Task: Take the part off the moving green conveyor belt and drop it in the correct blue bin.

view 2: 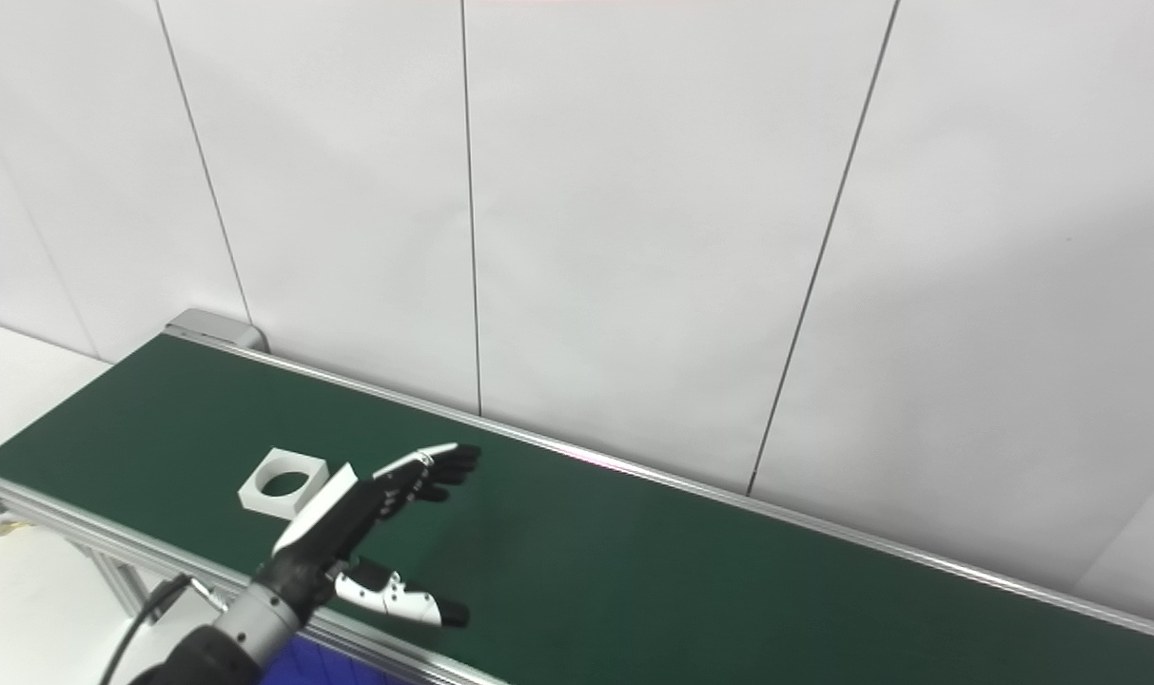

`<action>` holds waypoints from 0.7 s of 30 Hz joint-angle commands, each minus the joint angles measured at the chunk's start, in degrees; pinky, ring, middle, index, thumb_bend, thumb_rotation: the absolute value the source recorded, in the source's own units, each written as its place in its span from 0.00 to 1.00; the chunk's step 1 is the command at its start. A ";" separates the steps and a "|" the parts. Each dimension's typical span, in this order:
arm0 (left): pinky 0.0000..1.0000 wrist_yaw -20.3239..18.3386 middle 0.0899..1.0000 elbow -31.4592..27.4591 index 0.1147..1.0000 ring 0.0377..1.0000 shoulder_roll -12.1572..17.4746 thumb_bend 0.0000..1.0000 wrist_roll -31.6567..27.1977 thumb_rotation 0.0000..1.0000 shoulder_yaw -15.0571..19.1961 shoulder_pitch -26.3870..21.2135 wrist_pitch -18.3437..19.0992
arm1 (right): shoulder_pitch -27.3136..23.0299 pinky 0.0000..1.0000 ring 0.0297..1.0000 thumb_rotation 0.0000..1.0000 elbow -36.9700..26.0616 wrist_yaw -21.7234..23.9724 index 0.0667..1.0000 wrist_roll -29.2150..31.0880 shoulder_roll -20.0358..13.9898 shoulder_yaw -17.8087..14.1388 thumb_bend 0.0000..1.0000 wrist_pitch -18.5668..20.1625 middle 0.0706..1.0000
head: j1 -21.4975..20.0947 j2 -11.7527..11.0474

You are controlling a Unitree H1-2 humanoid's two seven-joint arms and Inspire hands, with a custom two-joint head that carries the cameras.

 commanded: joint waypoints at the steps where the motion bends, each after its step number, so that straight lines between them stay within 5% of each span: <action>1: 0.82 1.23 0.86 -0.09 0.84 0.85 3.36 0.84 2.72 0.19 1.40 -2.30 1.21 | -0.43 0.79 0.84 0.74 -2.23 0.15 0.96 0.16 -0.06 -0.32 0.66 -2.40 0.88 | 0.02 0.54; 6: 0.82 -0.04 0.87 0.62 0.82 0.88 8.13 0.87 6.44 0.08 1.85 -3.71 3.80 | -0.07 0.80 0.85 0.74 -3.33 0.74 0.97 0.86 -0.23 -0.31 0.64 -1.93 0.88 | 0.21 1.43; 10: 0.82 -0.59 0.86 1.96 0.83 0.88 12.04 0.89 9.65 0.08 1.08 -4.83 3.37 | 0.22 0.81 0.86 0.74 -4.38 0.85 0.97 0.99 -0.30 -0.43 0.64 -1.20 0.88 | 0.96 2.45; 21: 0.87 -5.28 0.92 6.44 0.88 0.93 18.94 0.89 21.11 0.01 -3.53 -9.18 10.83 | 0.61 0.82 0.86 0.76 -5.36 1.58 0.98 1.31 -0.51 -0.97 0.61 -1.05 0.89 | 2.41 2.95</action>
